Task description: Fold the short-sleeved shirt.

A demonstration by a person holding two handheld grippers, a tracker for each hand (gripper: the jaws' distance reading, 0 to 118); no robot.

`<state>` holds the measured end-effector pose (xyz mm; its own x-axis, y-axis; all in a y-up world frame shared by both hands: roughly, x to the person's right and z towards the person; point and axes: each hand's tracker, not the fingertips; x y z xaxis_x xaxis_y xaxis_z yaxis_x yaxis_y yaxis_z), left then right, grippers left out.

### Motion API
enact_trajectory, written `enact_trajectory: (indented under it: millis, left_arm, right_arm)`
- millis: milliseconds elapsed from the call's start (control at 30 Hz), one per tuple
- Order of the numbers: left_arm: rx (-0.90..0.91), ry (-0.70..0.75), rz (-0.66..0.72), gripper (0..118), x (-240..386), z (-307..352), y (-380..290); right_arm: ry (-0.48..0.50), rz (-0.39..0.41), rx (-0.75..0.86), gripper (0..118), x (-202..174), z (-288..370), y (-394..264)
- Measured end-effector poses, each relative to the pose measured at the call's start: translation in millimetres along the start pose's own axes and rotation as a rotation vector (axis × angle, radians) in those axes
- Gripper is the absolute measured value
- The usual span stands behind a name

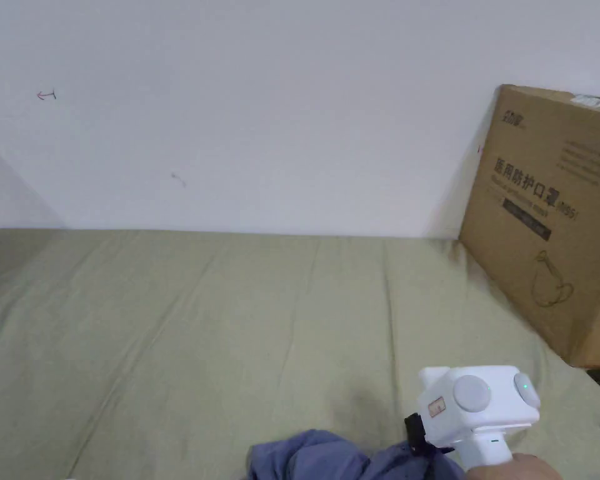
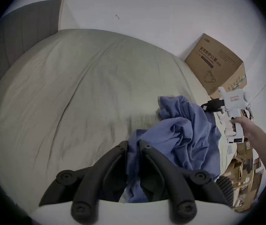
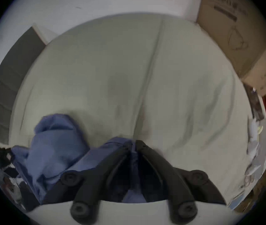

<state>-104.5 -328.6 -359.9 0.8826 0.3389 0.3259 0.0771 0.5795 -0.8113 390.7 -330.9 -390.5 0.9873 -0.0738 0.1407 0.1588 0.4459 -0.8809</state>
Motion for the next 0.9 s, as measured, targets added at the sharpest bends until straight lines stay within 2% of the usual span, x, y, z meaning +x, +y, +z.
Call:
enact_trajectory:
  millis: [67,133,300,367,500,733,900]
  left_arm:
    - [0.040,-0.022,0.009,12,-2,18,9]
    - [0.098,0.002,-0.015,12,1,39,22]
    - [0.175,0.063,-0.143,12,6,93,75]
    - [0.225,0.090,-0.169,12,16,119,94]
    - [0.329,0.086,-0.196,12,31,164,132]
    - [0.415,0.097,-0.195,12,40,207,181]
    - [0.434,0.094,-0.170,12,41,211,213]
  right_arm:
    - [-0.011,-0.010,0.091,3,5,40,4]
    - [0.027,-0.052,0.177,3,12,85,-1]
    - [0.041,-0.111,0.300,3,38,193,-8]
    - [0.023,-0.104,0.351,3,41,228,-13]
    - [0.041,-0.146,0.445,3,40,288,-20]
    - [-0.029,-0.165,0.539,3,46,346,-8]
    - [-0.070,-0.204,0.589,3,67,363,13]
